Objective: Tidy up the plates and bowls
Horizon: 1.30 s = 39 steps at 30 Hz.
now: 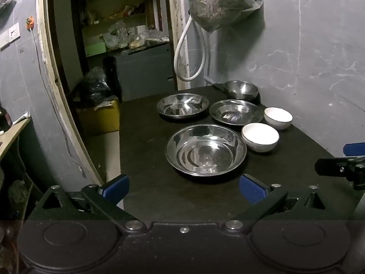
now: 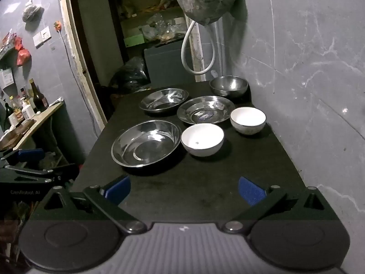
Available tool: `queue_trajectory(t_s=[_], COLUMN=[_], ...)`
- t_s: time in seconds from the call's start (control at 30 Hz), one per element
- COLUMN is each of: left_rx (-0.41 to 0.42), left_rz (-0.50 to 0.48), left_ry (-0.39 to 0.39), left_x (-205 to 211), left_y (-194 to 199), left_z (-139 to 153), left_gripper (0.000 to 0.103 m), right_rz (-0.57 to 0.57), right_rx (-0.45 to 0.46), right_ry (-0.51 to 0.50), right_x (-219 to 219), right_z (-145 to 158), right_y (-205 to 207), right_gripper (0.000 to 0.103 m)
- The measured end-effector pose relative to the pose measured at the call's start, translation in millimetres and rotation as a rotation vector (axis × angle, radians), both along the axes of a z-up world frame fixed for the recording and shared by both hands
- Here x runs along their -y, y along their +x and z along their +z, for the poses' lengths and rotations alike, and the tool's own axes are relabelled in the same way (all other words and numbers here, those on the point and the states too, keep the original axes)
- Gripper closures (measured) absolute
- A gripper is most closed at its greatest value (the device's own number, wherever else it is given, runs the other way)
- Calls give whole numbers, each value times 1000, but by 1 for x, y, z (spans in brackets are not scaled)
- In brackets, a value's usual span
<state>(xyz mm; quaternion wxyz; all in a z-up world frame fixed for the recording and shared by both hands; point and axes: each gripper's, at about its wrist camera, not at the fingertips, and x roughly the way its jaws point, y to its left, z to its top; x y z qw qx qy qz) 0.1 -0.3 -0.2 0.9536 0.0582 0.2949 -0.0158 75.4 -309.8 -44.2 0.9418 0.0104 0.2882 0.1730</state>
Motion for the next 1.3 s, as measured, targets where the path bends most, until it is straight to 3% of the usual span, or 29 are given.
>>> queue_trajectory(t_s=[1.3], left_rx=[0], left_rz=[5], left_ry=[-20], left_x=[3], left_y=[-1], left_z=[6], left_gripper=[1], right_rz=[-3], right_rx=[13], right_ry=[-22], right_x=[-18], right_z=[4], right_y=[4], right_gripper=[0])
